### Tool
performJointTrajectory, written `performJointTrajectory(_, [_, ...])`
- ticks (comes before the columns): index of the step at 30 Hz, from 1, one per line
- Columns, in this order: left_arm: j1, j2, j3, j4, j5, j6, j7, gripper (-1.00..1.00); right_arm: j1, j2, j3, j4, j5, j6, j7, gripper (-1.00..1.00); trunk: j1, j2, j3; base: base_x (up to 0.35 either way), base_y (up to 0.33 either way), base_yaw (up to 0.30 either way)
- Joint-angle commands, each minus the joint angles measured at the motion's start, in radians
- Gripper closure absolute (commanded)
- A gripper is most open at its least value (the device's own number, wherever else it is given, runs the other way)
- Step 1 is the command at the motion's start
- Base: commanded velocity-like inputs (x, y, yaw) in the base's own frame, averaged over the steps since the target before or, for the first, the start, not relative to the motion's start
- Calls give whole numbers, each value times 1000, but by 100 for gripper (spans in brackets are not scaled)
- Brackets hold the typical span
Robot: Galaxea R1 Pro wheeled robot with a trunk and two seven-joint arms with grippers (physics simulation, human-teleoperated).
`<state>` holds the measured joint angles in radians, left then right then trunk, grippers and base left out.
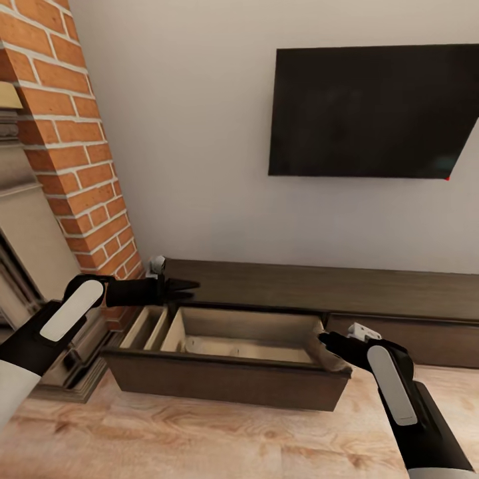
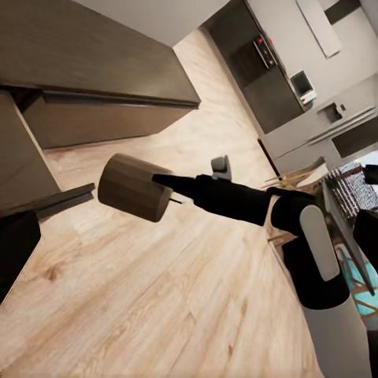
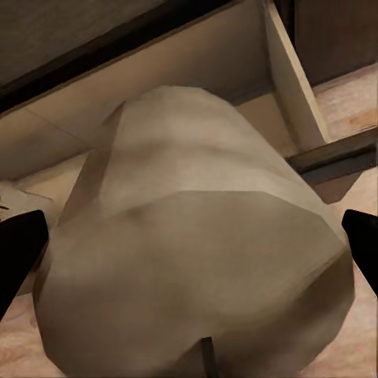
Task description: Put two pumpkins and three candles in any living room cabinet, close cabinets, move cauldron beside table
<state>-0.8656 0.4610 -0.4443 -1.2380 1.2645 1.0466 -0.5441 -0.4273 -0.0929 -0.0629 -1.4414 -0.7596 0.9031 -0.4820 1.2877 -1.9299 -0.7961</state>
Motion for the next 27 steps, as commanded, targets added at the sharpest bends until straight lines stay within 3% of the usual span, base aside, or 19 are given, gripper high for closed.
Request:
performJointTrajectory(1, [-1, 1, -2, 0, -4, 1, -7, -100, -1, 0, 5, -1, -11, 2, -10, 100, 0, 0, -1, 287, 24, -8])
performJointTrajectory(14, [-1, -4, -6, -7, -5, 1, -8, -100, -4, 0, 28, 9, -11, 3, -22, 100, 0, 0, -1, 97, 5, -2])
performJointTrajectory(19, [-1, -7, -26, -10, -5, 1, -8, -100, -25, 4, 26, 82, -13, 6, -79, 100, 0, 0, -1, 5, 0, 0])
performJointTrajectory(21, [-1, -8, -34, -10, -4, 1, -8, -100, -86, 25, 27, 153, -14, 10, -126, 100, 0, 0, -1, 2, 0, 0])
performJointTrajectory(22, [-1, -7, -38, -10, -4, 1, -8, -100, -140, 48, 28, 216, -13, 11, -165, 100, 0, 0, -1, 1, 0, 0])
performJointTrajectory(27, [-1, -7, -42, -11, -4, 1, -8, -100, -240, 113, 47, 361, -6, 5, -256, 100, 0, 0, -1, 0, 0, 0])
